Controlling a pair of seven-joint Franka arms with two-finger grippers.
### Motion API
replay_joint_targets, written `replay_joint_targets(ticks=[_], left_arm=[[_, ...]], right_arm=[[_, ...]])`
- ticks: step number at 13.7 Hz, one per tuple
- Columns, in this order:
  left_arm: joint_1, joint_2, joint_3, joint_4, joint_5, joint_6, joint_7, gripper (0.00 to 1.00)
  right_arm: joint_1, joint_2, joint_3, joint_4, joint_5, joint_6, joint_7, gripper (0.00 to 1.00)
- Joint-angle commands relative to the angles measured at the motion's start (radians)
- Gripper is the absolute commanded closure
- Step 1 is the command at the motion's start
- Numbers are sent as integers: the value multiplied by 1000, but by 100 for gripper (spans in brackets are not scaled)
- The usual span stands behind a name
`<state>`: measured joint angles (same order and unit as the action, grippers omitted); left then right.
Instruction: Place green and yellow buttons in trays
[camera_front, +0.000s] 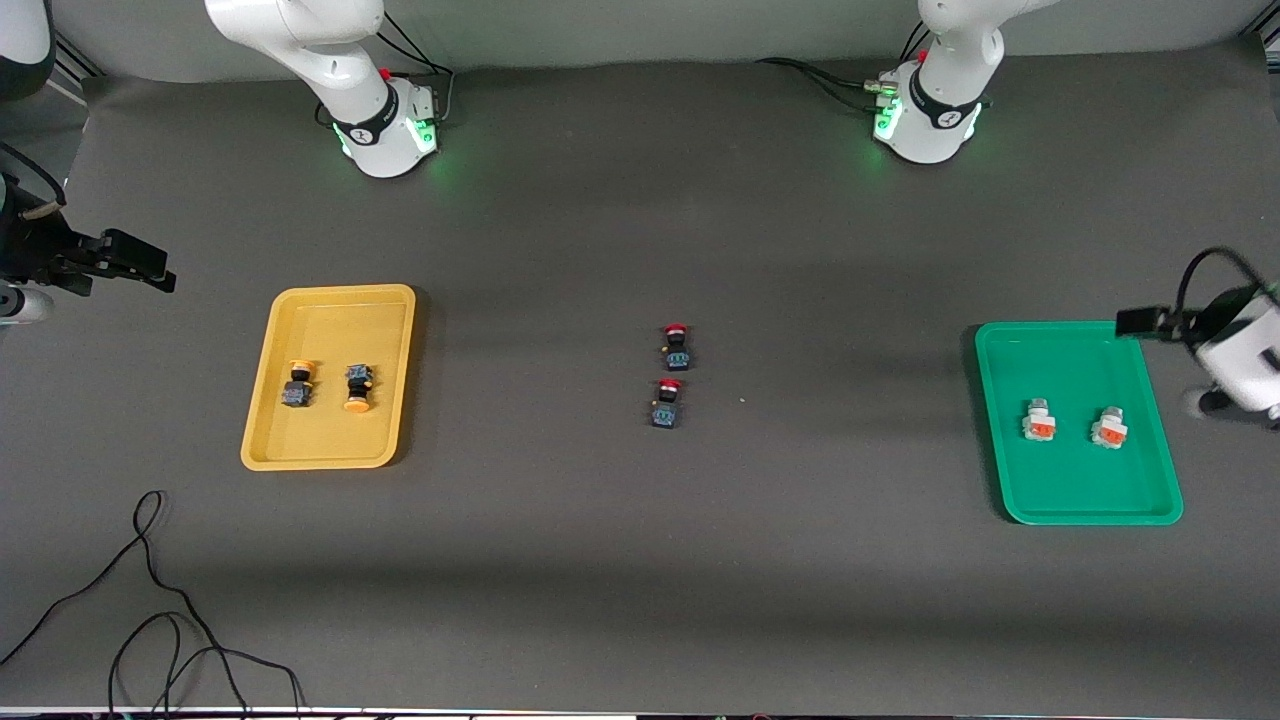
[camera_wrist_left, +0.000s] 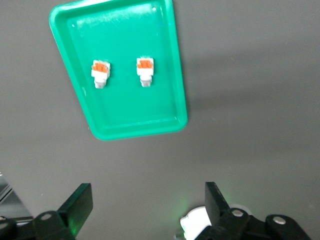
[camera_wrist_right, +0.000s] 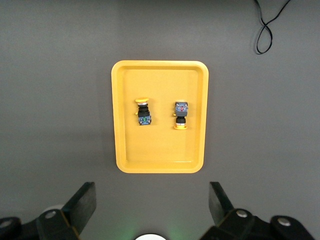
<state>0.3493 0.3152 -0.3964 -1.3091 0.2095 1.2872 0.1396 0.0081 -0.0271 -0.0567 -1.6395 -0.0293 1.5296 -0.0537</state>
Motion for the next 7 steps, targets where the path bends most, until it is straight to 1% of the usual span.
replay_joint_targets(ticks=[1, 5, 7], left_arm=[[-7, 6, -6, 79, -9, -58, -9, 0], [-10, -18, -9, 38, -10, -32, -9, 0], [-10, -31, -9, 2, -10, 16, -9, 0]], right_arm=[[6, -13, -3, -16, -20, 9, -14, 0], [6, -10, -3, -14, -11, 9, -14, 0], [6, -7, -3, -13, -9, 12, -14, 0]])
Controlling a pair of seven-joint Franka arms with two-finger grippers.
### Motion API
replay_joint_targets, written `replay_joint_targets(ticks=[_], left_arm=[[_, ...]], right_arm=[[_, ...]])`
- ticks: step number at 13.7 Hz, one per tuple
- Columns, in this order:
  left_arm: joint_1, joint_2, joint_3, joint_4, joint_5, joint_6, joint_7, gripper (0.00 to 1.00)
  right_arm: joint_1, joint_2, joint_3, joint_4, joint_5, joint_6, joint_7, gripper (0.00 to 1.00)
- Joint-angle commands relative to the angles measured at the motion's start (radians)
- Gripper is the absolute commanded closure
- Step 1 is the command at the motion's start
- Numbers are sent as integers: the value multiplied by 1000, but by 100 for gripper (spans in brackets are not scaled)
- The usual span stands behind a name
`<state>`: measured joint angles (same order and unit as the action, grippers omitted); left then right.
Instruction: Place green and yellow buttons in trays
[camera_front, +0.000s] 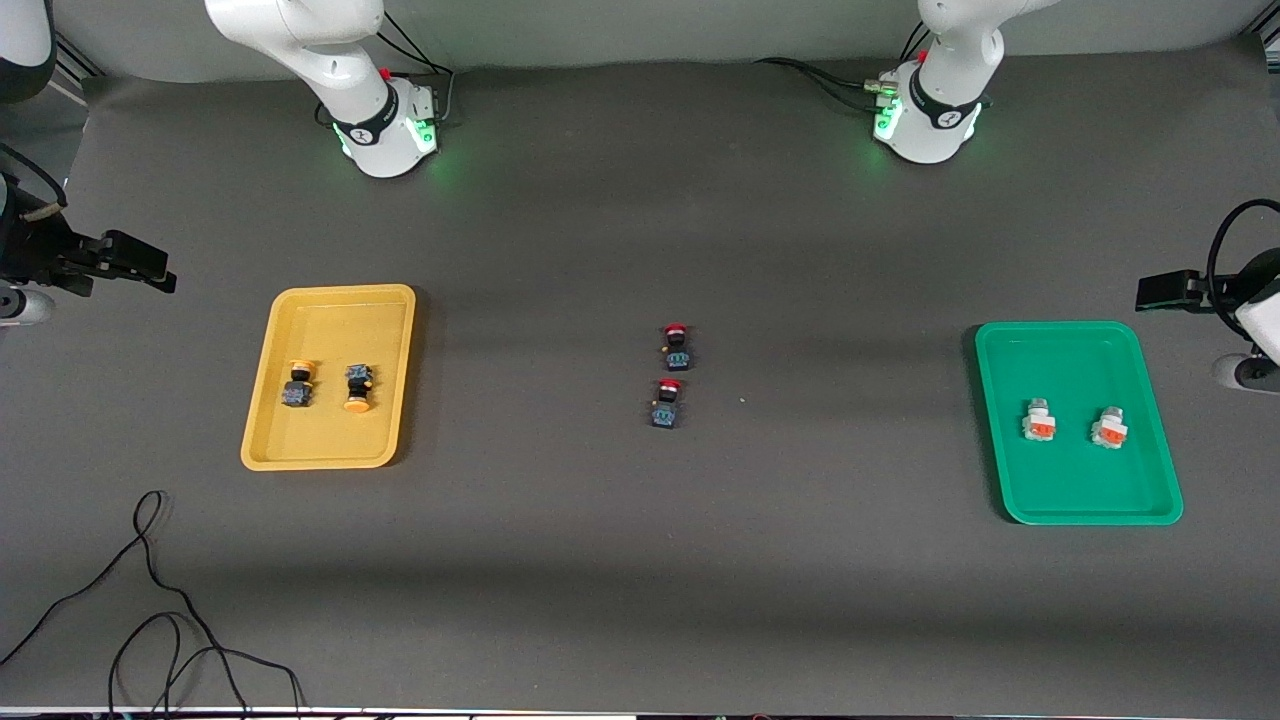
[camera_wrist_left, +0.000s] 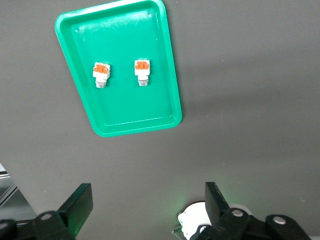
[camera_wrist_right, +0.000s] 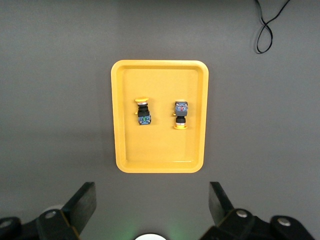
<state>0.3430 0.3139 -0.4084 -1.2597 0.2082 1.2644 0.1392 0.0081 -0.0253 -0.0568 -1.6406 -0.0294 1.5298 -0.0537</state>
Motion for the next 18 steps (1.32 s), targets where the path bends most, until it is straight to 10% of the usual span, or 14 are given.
replay_joint_targets(ticks=[1, 7, 13, 18], left_arm=[[-4, -47, 2, -78, -9, 65, -10, 0], [7, -229, 11, -374, -92, 305, -10, 0], [-388, -251, 397, -376, -93, 302, -12, 0], [-404, -236, 416, -374, -151, 346, -10, 0]], right_arm=[[6, -10, -3, -13, -9, 12, -14, 0], [4, -10, -8, -12, -7, 15, -15, 0], [4, -8, -8, -5, -3, 15, -14, 0], [6, -7, -8, 13, 0, 9, -11, 0]])
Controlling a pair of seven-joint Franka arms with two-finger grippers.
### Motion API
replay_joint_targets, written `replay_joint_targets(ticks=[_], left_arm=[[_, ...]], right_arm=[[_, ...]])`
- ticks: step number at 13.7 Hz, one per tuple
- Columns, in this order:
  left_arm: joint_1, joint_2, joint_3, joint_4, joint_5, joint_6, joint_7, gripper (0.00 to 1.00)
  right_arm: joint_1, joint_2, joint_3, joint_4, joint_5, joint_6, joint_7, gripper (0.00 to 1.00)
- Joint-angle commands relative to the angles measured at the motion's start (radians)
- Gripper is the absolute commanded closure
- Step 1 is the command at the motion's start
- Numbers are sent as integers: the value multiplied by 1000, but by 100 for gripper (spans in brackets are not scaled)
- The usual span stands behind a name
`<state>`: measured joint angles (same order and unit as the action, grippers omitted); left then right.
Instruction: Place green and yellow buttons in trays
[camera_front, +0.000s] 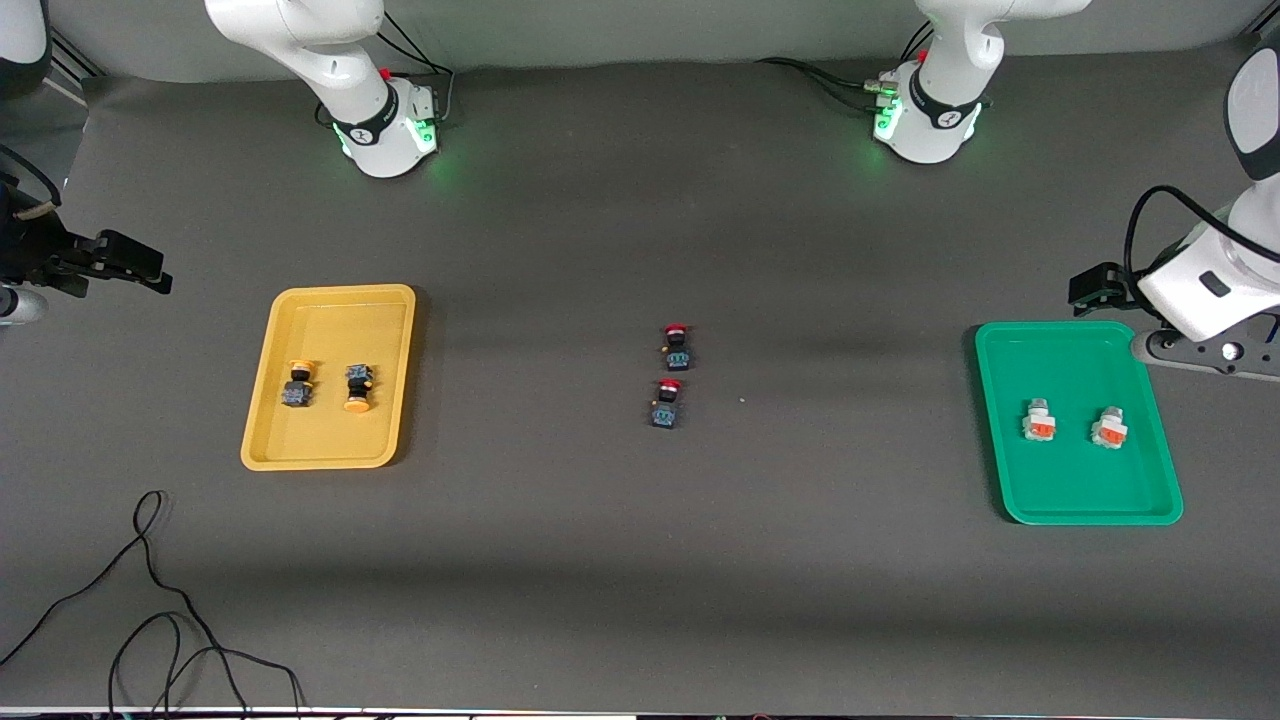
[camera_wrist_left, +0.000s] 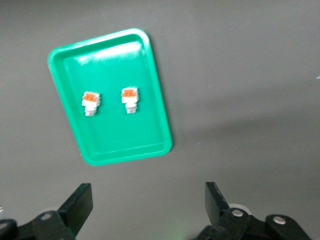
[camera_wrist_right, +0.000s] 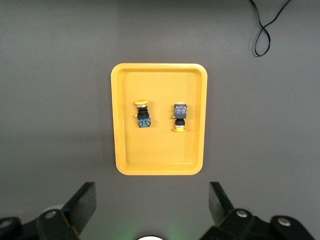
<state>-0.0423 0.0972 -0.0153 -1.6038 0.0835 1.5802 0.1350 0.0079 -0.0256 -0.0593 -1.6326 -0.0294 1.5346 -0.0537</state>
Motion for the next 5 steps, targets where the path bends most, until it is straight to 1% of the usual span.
replay_joint_targets(ticks=[1, 5], left_arm=[[-21, -19, 23, -30, -27, 30, -6, 0], [-18, -17, 23, -30, -30, 35, -5, 0]], right_arm=[[4, -4, -5, 5, 2, 4, -11, 0], [4, -2, -7, 5, 0, 4, -12, 0]])
